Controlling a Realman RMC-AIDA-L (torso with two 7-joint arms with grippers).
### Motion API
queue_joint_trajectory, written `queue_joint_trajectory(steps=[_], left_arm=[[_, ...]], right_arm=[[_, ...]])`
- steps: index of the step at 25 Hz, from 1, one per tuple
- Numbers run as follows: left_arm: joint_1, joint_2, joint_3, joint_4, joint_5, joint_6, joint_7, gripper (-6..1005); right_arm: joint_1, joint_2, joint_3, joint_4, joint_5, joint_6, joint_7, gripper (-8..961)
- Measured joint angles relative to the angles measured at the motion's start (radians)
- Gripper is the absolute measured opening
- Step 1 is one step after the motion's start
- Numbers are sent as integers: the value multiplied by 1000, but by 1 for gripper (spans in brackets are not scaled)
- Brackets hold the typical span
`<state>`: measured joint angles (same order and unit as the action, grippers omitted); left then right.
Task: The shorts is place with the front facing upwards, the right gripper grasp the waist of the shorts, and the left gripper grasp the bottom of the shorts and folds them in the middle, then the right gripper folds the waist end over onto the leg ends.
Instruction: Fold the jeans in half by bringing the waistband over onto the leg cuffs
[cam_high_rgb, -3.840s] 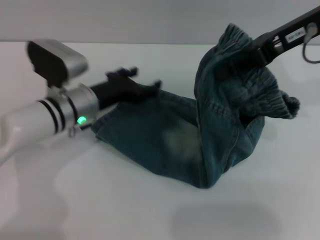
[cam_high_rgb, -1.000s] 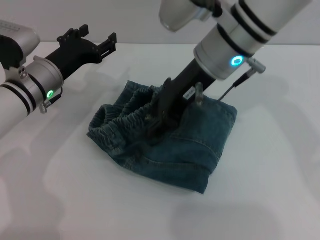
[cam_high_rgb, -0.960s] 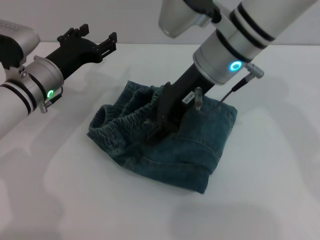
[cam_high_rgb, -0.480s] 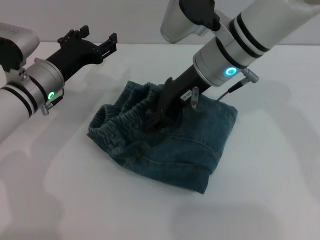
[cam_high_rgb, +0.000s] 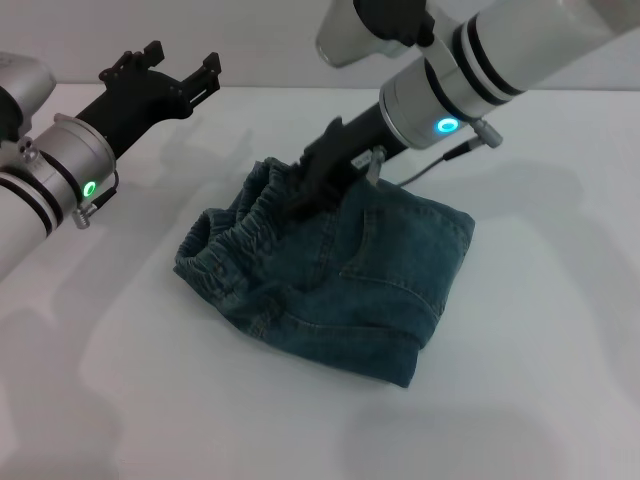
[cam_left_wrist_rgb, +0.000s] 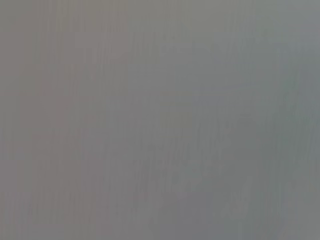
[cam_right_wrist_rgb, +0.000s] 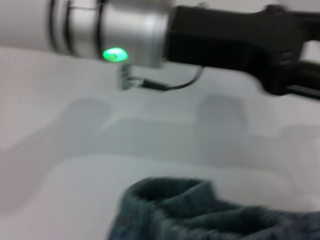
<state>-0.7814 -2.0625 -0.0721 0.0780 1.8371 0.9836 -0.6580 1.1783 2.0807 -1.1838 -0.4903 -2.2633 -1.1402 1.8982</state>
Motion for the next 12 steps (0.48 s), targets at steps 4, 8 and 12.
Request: queue_joint_trajectory(steps=[4,8,12], left_arm=[[3,1,1,7,-1,9,-7,794],[8,6,15,16,3,34,-43,793],[18,11,83,61,8,77,-143,792]], right_arm=[[-19,-1,4,-11,41,75,-8,492],[-111,-10,20,-120,120,75,-8,492],[-225,-13,156,-238,143,37,-1,492]])
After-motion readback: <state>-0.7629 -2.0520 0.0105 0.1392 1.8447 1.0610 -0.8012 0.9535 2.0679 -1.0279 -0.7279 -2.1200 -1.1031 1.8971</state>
